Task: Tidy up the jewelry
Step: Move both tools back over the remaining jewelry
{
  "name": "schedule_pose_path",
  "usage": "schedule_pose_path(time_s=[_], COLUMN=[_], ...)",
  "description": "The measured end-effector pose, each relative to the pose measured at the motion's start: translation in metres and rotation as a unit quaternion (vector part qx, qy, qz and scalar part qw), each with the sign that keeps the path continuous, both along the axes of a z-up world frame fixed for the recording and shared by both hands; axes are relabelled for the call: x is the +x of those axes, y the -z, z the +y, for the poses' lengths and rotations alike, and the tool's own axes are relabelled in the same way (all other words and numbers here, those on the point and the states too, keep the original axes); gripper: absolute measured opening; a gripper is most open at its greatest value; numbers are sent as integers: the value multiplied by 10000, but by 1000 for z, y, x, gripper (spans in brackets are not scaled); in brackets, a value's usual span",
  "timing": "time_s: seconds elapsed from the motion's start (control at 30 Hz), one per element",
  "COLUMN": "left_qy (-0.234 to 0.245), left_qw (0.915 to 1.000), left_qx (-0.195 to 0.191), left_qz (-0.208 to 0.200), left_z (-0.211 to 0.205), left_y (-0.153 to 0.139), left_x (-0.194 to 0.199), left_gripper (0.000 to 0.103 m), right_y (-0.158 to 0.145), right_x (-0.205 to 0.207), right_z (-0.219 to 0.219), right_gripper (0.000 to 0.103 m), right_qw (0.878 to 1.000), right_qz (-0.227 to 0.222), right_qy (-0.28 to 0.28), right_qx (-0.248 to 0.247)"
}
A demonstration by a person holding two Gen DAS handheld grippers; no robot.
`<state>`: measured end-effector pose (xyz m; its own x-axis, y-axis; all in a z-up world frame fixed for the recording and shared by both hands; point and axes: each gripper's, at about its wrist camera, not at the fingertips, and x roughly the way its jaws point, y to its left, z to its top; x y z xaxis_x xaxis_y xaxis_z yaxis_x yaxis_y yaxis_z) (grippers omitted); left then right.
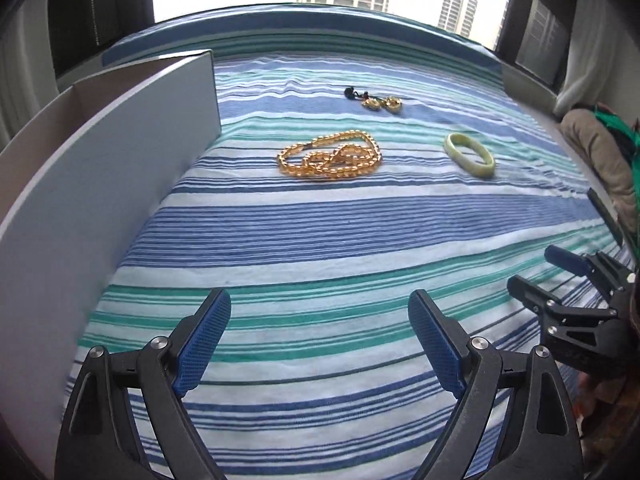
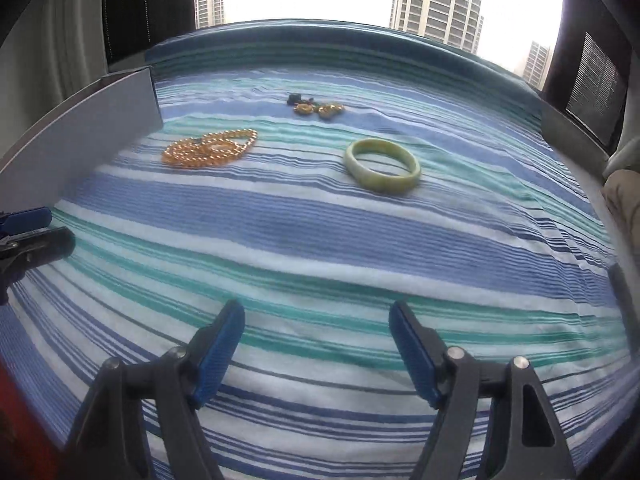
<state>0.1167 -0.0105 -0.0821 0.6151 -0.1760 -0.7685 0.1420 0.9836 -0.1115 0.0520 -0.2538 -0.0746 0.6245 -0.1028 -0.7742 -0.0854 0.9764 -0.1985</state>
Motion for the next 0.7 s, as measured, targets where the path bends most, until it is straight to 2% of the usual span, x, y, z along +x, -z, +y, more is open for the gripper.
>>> schedule_pose_path(time_s=[0.07,0.17,0.27,0.47,0.7], left_qy=[5,-37,-83,-146,-128], left_qw=[9998,9996,9995,9994,9995], left_qx=[121,103,265,300,297], left_qz=[136,276,167,110,14], left_z=[-5,-4,-6,-6,-6], left_y=[10,20,22,26,27], left_x=[4,2,-3,-6,-6], left_gripper=[91,91,94,102,103], right_y=[4,5,7,9,9], right_x=[2,2,3,4,4], right_z=[1,5,6,1,2], right_gripper=[76,76,77,82,83], right_qw=[10000,10000,9999,9996,9996], right_qz=[29,11,-22,-29,-56], right_qy=[1,-42,-37,30,37], right_qx=[40,77,141,277,291])
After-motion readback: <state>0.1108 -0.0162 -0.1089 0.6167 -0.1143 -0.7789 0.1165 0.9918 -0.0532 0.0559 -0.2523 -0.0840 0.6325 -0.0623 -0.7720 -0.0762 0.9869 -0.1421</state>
